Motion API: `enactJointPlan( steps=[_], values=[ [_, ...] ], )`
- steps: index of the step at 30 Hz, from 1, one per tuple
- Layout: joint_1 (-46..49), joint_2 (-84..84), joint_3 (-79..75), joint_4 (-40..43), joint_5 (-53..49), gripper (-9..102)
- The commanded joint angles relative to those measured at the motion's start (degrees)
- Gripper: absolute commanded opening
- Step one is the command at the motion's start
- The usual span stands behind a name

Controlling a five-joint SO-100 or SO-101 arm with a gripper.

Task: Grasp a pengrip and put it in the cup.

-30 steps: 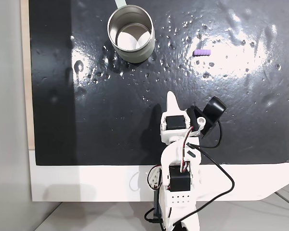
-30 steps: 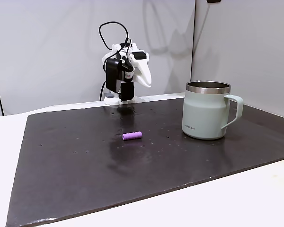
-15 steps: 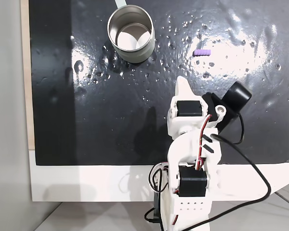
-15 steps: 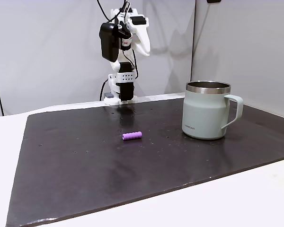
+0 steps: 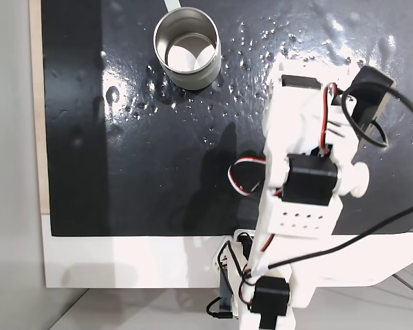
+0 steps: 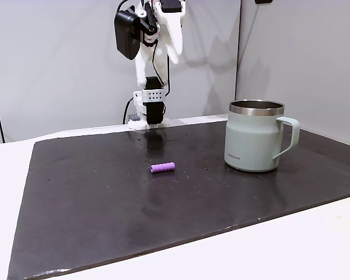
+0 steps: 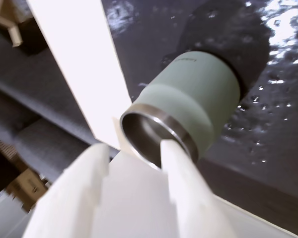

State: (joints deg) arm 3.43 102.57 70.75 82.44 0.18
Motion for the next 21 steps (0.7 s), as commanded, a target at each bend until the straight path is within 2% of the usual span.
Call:
enactJointPlan(
  steps=[1, 8, 21],
  values=[
    [2.72, -8.53, -13.80, 5.45, -1.76, 13],
    [5.36, -22.76, -24.96, 9.05, -5.10, 18],
    [6.15, -37.18, -28.39, 9.14, -7.65, 21]
  ],
)
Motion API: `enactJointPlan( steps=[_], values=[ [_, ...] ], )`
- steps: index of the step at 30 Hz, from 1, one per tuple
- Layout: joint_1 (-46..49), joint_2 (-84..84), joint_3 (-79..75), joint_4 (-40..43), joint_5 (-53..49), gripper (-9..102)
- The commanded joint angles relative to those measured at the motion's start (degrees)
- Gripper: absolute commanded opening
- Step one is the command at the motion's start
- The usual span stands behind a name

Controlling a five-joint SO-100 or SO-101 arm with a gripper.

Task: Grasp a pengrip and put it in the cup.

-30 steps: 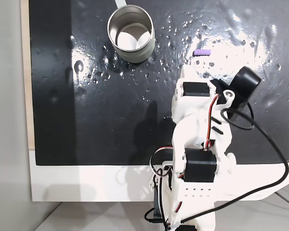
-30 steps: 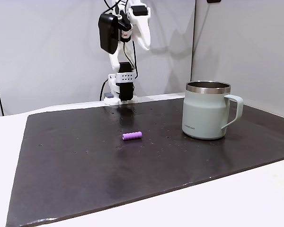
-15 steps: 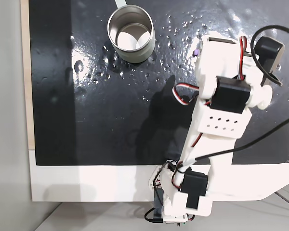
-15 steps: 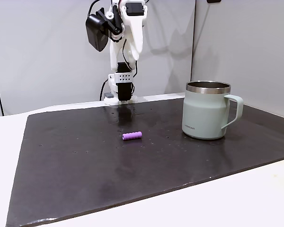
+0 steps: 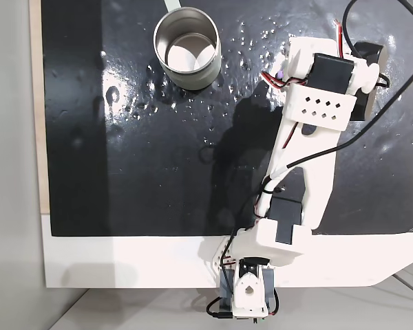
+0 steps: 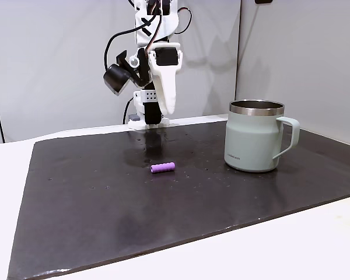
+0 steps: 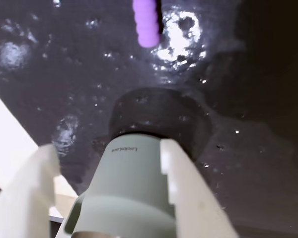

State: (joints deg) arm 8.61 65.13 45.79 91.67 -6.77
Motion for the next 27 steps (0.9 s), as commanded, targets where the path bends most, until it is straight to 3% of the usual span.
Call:
enactJointPlan(
  steps=[1, 27],
  values=[
    [1.14, -0.18, -3.08, -0.53, -0.97, 21],
    [3.25, -16.08, -4.39, -9.40, -5.54, 21]
  ],
)
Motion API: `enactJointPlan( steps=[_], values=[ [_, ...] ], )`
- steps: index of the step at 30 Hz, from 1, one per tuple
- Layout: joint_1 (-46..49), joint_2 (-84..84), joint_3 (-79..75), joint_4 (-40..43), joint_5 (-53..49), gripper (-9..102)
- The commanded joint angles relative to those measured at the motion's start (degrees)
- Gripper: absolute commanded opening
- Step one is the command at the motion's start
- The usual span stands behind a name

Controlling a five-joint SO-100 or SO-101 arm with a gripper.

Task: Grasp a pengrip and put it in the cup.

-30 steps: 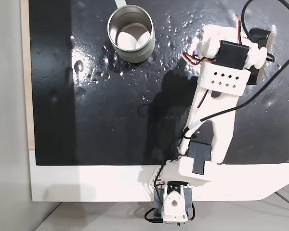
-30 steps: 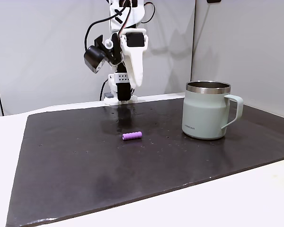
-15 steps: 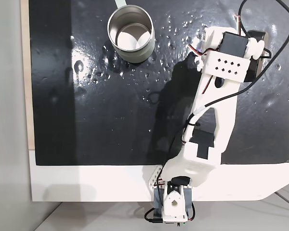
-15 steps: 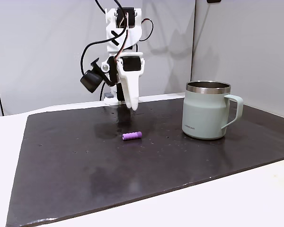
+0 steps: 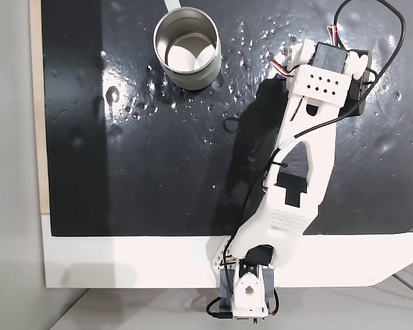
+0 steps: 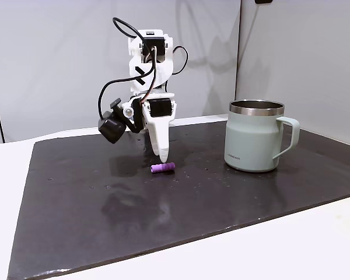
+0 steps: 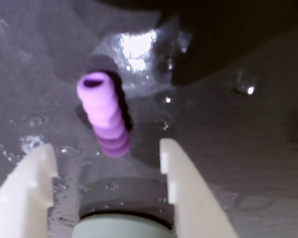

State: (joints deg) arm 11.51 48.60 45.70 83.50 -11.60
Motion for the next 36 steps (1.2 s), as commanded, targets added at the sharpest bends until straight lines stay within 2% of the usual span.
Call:
enactJointPlan(
  steps=[1, 11, 18, 24, 36],
  values=[
    [0.26, 0.18, -4.39, -1.41, -0.88, 21],
    [0.53, -2.64, -4.92, -3.25, -2.90, 19],
    [0.62, -3.52, -4.92, -3.34, -4.04, 6],
    [1.05, -3.78, -4.92, -3.43, -4.83, 1],
    [0.44, 5.62, -7.82, 2.20, -4.75, 1]
  ],
)
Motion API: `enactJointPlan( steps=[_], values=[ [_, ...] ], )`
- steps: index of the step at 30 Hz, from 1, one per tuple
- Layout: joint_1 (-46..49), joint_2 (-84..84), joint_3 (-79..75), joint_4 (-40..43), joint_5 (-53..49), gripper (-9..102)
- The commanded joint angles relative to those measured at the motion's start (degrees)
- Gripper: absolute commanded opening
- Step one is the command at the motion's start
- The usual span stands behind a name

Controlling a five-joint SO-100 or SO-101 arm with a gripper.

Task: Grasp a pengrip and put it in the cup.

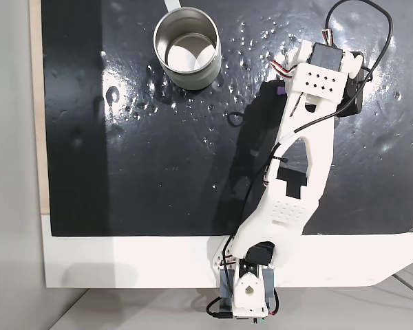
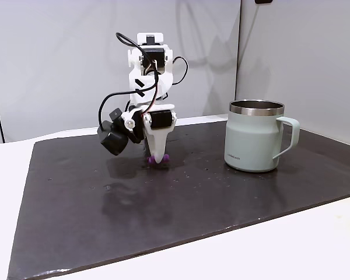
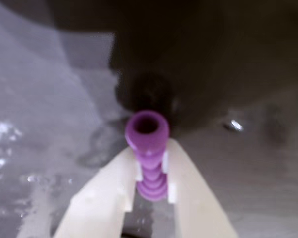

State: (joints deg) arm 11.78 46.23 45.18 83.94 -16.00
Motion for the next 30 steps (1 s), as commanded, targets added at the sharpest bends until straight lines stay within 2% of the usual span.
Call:
enactJointPlan(
  steps=[1, 17, 24, 30],
  values=[
    [0.09, 9.67, -7.03, 2.20, -0.26, 1],
    [0.09, 36.39, -2.90, 4.39, 1.05, 1],
    [-2.46, 38.32, -1.85, 2.72, 1.85, 1],
    [-9.05, 37.18, -5.36, 0.44, 7.12, 0]
  ],
)
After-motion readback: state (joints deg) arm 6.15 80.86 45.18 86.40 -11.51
